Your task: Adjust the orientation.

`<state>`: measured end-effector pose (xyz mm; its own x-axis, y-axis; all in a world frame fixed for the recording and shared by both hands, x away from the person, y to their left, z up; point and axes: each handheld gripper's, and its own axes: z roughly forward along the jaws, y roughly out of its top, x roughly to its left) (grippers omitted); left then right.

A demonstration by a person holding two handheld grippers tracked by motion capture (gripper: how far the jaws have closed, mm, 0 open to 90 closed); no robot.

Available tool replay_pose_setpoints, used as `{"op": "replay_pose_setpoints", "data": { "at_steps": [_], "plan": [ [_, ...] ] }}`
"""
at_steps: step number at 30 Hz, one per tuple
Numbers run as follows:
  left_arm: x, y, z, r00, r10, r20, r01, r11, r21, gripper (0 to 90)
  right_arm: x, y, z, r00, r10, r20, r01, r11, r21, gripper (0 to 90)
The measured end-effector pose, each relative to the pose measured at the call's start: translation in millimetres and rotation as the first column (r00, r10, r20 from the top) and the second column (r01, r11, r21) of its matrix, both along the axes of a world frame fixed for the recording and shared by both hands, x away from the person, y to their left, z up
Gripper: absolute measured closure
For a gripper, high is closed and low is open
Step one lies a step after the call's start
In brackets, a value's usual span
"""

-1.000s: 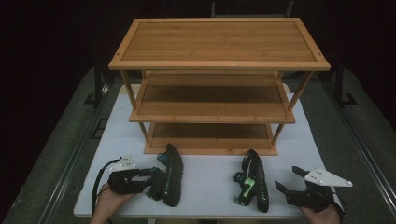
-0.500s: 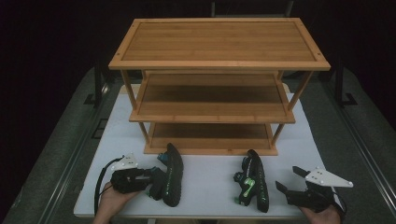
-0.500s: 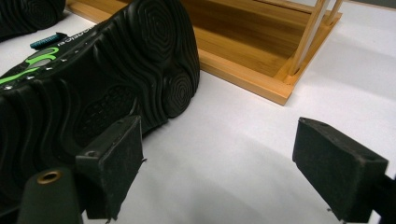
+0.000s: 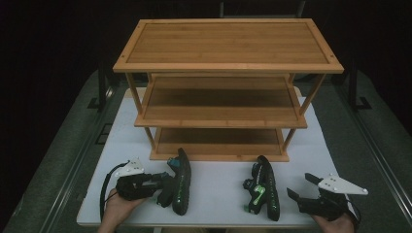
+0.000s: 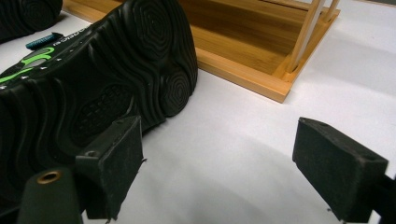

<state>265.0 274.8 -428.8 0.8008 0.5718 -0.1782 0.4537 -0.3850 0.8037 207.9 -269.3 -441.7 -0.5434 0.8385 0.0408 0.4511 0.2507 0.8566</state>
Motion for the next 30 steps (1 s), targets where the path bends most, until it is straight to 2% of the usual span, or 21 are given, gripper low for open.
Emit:
{"op": "replay_pose_setpoints", "data": {
  "at_steps": [18,22,25,30],
  "plan": [
    [4.4,-13.1,12.3,0.9994,-0.029,0.020,0.029,0.9991,-0.030,68.1,-0.3,-2.2,0.0,1.0000,-0.009,0.000,0.009,0.9999,0.009,15.6],
    [6.1,-20.6,15.7,0.9989,-0.040,0.024,0.040,0.9988,-0.029,68.2,0.0,-1.8,0.1,1.0000,-0.007,0.000,0.007,0.9999,0.011,15.6],
    [9.1,-28.9,16.2,0.9988,-0.042,0.024,0.042,0.9991,-0.009,68.1,-0.1,-2.7,0.5,1.0000,-0.008,0.003,0.008,0.9999,0.013,15.6],
    [13.6,-40.7,15.5,0.9989,-0.046,0.008,0.046,0.9988,-0.014,65.9,-0.3,-4.5,0.4,0.9999,-0.013,0.003,0.013,0.9997,0.020,15.6]
  ]
}}
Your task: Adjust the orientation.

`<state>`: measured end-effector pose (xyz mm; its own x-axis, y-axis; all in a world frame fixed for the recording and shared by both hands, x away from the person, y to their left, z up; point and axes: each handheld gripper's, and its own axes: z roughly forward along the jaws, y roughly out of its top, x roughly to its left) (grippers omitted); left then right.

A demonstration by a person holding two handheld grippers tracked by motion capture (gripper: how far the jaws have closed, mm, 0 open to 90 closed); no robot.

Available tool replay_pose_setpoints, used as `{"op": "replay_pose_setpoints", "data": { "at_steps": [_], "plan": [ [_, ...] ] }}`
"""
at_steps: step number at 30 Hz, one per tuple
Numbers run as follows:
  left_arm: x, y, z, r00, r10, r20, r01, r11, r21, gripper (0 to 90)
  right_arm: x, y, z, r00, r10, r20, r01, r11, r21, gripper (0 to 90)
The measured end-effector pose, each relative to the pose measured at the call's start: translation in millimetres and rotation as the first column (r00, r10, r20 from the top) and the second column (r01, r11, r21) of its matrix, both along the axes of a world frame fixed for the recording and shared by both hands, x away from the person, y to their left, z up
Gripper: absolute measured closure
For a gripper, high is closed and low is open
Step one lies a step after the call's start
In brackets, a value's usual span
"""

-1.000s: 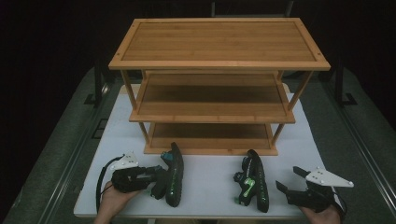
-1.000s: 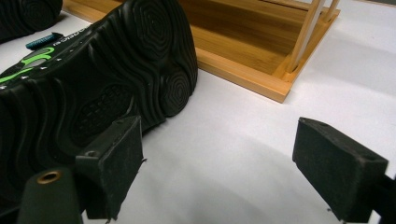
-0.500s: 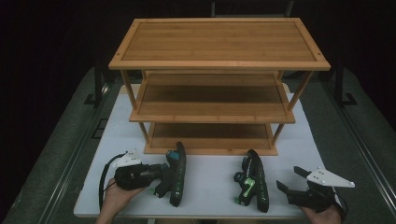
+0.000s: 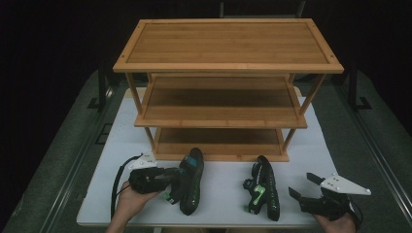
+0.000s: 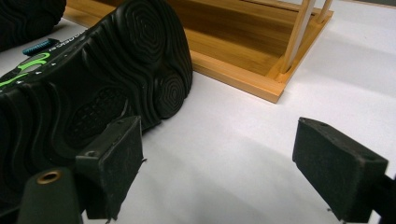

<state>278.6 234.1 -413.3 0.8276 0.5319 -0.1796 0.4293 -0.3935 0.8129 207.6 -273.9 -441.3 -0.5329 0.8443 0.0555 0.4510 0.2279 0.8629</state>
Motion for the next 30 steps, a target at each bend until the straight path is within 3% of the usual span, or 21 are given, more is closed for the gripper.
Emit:
{"op": "replay_pose_setpoints", "data": {
  "at_steps": [10,19,30],
  "plan": [
    [2.0,-29.1,1.4,0.9999,-0.013,-0.004,0.013,0.9998,-0.018,62.7,-2.4,-5.4,2.3,1.0000,-0.005,0.006,0.005,0.9998,0.017,15.7],
    [0.8,-64.4,2.2,0.9994,-0.035,0.003,0.034,0.9981,0.052,60.2,-4.5,-8.0,6.1,0.9999,0.003,0.011,-0.003,0.9996,0.027,15.7],
    [-3.2,-71.2,7.2,0.9989,-0.047,0.003,0.046,0.9957,0.080,46.6,-15.1,-3.1,23.2,0.9982,0.054,0.026,-0.055,0.9977,0.040,15.9]
  ]
}}
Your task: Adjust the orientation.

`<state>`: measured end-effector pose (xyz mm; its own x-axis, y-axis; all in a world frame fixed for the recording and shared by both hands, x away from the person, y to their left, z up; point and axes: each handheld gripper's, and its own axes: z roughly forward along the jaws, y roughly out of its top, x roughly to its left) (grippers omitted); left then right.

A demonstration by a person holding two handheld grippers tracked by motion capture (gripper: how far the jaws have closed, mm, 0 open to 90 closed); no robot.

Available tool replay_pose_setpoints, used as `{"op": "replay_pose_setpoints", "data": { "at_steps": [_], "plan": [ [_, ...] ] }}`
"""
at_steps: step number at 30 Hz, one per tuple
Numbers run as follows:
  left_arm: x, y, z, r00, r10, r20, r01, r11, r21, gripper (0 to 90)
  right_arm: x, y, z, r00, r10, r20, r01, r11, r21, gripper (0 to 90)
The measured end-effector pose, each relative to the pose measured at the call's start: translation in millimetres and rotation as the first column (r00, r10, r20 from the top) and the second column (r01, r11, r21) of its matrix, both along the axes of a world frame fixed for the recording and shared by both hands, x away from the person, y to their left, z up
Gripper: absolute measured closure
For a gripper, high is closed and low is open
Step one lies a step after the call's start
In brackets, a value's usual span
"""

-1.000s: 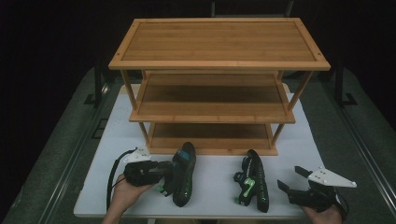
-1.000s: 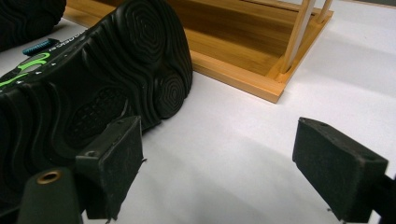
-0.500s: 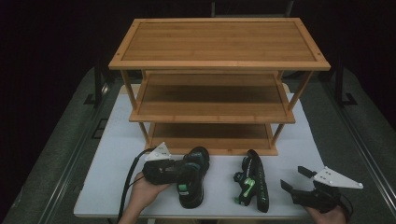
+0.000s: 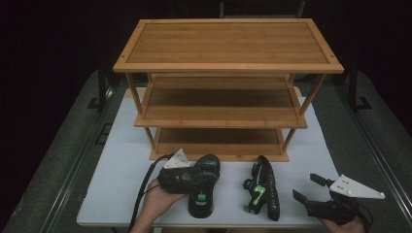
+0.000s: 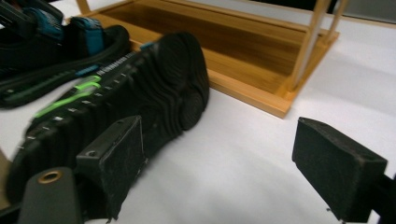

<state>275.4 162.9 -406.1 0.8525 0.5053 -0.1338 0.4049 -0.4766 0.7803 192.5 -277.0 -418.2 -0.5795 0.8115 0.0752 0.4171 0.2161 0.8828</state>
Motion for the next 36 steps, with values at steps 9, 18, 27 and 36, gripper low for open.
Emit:
{"op": "replay_pose_setpoints", "data": {
  "at_steps": [9,18,27,36],
  "plan": [
    [-7.1,3.4,5.7,0.9999,0.002,0.017,-0.003,0.9999,0.016,44.4,-4.7,24.0,22.3,0.9947,0.096,0.036,-0.096,0.9953,-0.009,20.9],
    [-7.1,10.6,1.8,1.0000,0.004,-0.001,-0.004,0.9997,0.024,46.0,-1.2,47.9,33.1,0.9851,0.168,0.036,-0.168,0.9857,-0.013,29.9],
    [-5.7,13.5,-0.8,0.9999,0.016,-0.002,-0.016,0.9997,0.019,51.7,6.2,68.9,34.2,0.9732,0.229,0.022,-0.228,0.9728,-0.043,45.1],
    [-6.8,12.1,0.1,0.9996,0.029,0.003,-0.029,0.9994,0.021,55.5,13.8,86.1,32.8,0.9659,0.259,0.006,-0.257,0.9601,-0.111,73.2]
  ]
}}
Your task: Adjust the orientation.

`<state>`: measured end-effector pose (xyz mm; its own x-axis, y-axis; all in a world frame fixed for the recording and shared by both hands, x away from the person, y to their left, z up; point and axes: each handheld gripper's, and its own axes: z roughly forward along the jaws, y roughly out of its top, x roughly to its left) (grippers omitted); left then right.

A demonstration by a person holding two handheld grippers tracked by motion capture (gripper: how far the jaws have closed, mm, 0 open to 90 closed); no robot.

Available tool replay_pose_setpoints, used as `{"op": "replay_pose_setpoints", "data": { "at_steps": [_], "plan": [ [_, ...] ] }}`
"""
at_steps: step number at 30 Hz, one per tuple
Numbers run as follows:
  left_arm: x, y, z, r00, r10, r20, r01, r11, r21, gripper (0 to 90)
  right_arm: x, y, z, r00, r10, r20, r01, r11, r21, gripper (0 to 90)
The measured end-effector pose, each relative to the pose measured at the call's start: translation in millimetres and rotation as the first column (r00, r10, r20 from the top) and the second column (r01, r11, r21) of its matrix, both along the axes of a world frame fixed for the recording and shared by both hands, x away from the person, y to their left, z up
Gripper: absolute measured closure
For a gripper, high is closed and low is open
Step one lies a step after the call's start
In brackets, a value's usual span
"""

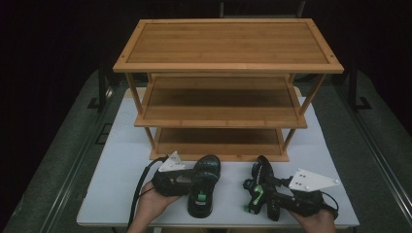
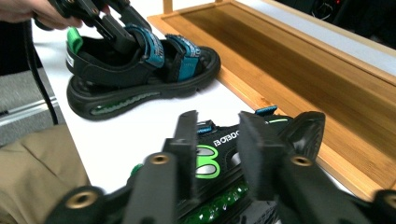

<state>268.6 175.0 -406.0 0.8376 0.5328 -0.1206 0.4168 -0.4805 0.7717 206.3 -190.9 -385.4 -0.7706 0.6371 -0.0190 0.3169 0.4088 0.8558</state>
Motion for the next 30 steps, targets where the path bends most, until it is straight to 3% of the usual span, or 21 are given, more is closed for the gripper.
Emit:
{"op": "replay_pose_setpoints", "data": {
  "at_steps": [7,16,30],
  "plan": [
    [-0.4,-0.3,-0.5,1.0000,0.005,-0.001,-0.005,1.0000,-0.008,56.3,4.1,-0.7,-8.8,0.9991,-0.030,-0.029,0.029,0.9985,-0.047,82.8],
    [-0.6,0.4,-1.1,0.9999,0.010,-0.006,-0.010,0.9998,-0.017,56.4,3.2,-5.7,-8.4,0.9982,-0.056,-0.023,0.054,0.9972,-0.052,87.1],
    [-0.4,0.3,-1.0,0.9998,0.014,-0.012,-0.014,0.9997,-0.018,56.6,-5.0,-42.1,-7.2,0.9888,-0.148,-0.018,0.148,0.9885,-0.034,87.5]
  ]
}}
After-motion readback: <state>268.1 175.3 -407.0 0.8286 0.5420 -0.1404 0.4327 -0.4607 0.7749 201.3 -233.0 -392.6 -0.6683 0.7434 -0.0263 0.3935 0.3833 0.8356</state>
